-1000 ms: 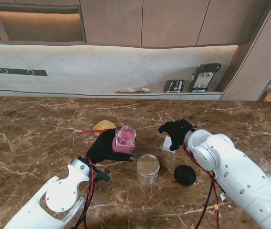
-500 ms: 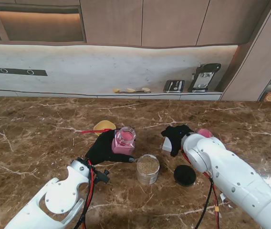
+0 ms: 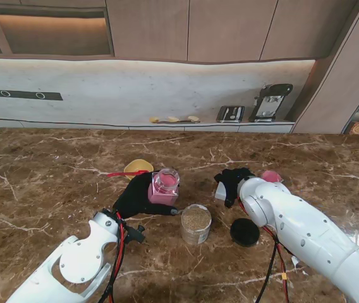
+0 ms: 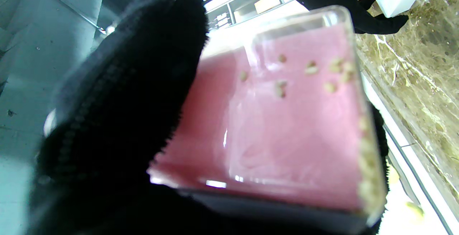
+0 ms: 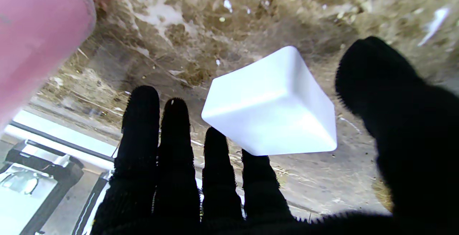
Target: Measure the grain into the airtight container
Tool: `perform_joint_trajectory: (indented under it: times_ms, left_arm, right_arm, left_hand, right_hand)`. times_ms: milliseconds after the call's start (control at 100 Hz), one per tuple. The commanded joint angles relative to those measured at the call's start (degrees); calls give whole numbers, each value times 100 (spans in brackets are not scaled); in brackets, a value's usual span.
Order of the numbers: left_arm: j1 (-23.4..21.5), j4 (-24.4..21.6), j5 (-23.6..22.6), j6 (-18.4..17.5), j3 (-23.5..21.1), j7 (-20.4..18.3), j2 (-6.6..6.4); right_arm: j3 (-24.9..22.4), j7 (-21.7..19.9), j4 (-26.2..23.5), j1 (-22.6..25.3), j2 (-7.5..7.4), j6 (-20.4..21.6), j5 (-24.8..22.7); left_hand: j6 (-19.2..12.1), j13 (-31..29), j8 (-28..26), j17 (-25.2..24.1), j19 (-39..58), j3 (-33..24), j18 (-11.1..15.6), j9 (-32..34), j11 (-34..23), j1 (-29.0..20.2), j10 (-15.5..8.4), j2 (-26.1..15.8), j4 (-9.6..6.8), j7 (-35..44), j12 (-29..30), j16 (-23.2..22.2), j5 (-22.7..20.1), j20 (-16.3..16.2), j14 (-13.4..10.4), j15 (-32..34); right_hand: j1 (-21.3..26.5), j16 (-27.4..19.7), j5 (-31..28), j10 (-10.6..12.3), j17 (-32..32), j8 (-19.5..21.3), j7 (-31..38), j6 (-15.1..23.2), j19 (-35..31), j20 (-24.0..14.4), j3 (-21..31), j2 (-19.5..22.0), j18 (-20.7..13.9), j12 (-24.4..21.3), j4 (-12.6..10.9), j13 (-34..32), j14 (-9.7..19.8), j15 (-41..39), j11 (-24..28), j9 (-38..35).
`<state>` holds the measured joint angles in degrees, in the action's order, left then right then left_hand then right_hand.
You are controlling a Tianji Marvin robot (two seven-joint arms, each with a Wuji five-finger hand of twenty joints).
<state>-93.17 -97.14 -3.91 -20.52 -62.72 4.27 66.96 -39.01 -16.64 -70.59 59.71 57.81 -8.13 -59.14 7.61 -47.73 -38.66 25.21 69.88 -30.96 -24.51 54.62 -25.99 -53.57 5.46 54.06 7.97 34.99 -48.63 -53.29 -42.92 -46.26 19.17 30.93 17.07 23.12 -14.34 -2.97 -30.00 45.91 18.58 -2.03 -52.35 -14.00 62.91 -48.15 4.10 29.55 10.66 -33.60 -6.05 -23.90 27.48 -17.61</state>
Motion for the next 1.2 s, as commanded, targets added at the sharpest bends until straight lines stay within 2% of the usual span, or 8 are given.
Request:
perform_joint_trajectory:
  times_ms: [0, 160, 310, 390, 690, 830, 920, 1190]
  left_arm:
    - [-26, -24, -7, 32, -2, -1, -2]
    - [-19, -19, -8, 42, 9, 3, 0]
    - [-24, -21, -12, 52, -3, -8, -4]
    - [-33, -32, -22, 62, -18, -7, -5]
    - [-22, -16, -5, 12, -23, 16, 2]
    - [-26, -12, 94, -12, -2, 80, 31]
    - [-11, 7, 56, -27, 7, 111, 36]
    - [15, 48, 92, -83, 62, 163, 56]
  right_arm:
    - [36, 14, 121, 15, 31, -60, 23]
    - [204, 231, 307, -58, 73, -170, 168]
    - [350, 503, 505, -112, 125, -255, 309]
    - [432, 585, 598, -149, 145, -276, 381]
    - [584, 860, 875, -213, 200, -162, 597]
    - [510, 891, 905, -197, 200, 58, 654]
    - [432, 883, 909, -183, 207, 169, 712]
    - [66, 1021, 785, -42, 224, 379, 697]
  left_hand:
    - [-1574, -540, -97, 84, 250, -1597, 373, 464, -631, -1242, -643, -3331, 123, 2283, -118, -322, -1411, -58, -327, 990]
    - [-1576, -530, -94, 75, 241, -1594, 377, 465, -627, -1246, -634, -3334, 123, 2278, -119, -318, -1411, -56, -322, 988]
    - [-1578, -533, -93, 80, 241, -1590, 380, 462, -628, -1246, -644, -3332, 122, 2273, -120, -320, -1405, -56, -334, 994]
    - [-1581, -534, -95, 84, 240, -1594, 385, 463, -629, -1248, -651, -3336, 119, 2277, -119, -320, -1408, -55, -339, 994]
    - [-1599, -513, -101, 51, 215, -1617, 377, 456, -647, -1265, -699, -3365, 62, 2296, -84, -349, -1423, -49, -352, 977]
    - [-1645, -509, -92, -34, 95, -1763, 338, 462, -670, -1245, -745, -3326, -52, 2315, 67, -468, -1457, -15, -370, 801]
    - [-1681, -520, -48, -95, -7, -1890, 314, 469, -688, -1336, -766, -3143, 28, 2282, 307, -560, -1481, 23, -384, 583]
    - [-1693, -537, -29, -115, -51, -1985, 316, 490, -742, -1360, -774, -3032, 81, 2302, 414, -614, -1534, 49, -385, 484]
  right_hand:
    - [75, 333, -194, 1, -274, 317, 378, 176, -333, 155, 140, -111, -17, 275, 74, -292, 93, -342, 335, -78]
    - [254, 855, -313, 229, -920, 919, 1128, 366, -909, 158, 249, -199, -221, 821, 52, -834, 346, -1087, 997, -473]
    - [463, 1177, -687, 377, -1557, 1090, 1790, 448, -1429, 75, 378, -349, -358, 1115, 31, -1382, 518, -1682, 1403, -1100]
    - [702, 1235, -820, 422, -1835, 821, 2218, 456, -1628, 156, 458, -432, -443, 1197, -3, -1715, 588, -1776, 1429, -1442]
    - [1543, 1249, -1546, 600, -2372, 570, 2690, 646, -1962, 138, 616, -244, -621, 1151, -190, -2451, 793, -1888, 1561, -2466]
    - [1805, 1399, -1827, 679, -2370, 419, 2856, 853, -2040, 41, 564, -212, -602, 1468, 217, -2593, 755, -1865, 1465, -2793]
    - [2052, 1450, -1983, 699, -2414, 245, 3017, 980, -2111, -104, 516, -227, -599, 1723, 474, -2718, 707, -1882, 1303, -3059]
    - [2394, 1437, -2287, 733, -2616, -76, 3320, 1194, -2228, -225, 494, -163, -561, 1880, 479, -3025, 645, -1889, 1011, -3601]
